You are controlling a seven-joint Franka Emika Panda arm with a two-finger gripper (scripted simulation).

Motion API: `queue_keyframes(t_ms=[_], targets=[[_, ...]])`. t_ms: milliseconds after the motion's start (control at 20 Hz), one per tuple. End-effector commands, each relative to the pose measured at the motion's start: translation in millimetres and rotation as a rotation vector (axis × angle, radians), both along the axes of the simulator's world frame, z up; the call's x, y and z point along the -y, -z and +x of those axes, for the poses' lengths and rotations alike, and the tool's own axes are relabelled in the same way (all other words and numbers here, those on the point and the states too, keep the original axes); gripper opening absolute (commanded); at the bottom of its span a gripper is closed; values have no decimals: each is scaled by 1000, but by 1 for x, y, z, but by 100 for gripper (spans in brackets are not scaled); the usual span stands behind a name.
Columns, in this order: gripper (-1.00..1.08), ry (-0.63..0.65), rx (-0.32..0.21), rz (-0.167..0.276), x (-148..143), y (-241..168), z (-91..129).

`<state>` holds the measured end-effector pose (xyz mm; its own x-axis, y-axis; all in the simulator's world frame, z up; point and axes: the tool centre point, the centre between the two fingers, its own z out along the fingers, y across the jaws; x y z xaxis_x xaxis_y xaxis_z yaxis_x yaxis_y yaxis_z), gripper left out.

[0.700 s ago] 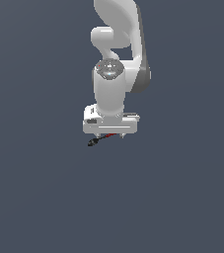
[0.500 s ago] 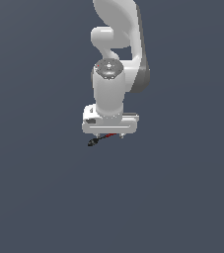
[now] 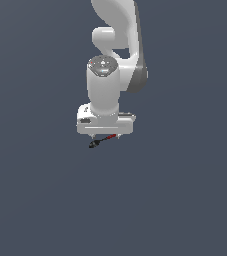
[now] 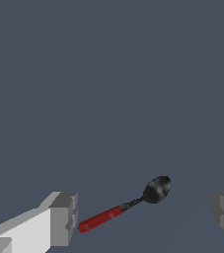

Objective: Pick up the object and move it to a goal position.

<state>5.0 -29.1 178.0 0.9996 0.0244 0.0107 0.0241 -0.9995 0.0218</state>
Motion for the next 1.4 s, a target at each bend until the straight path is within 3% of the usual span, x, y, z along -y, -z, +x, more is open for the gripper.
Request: queue_keyframes(t_ms=[0,600,1350], targets=[[100,6,-1,1,-1,1,-1],[100,186,-1,16,-1,26,-16],[100,635,-4,32,5,80,-59]])
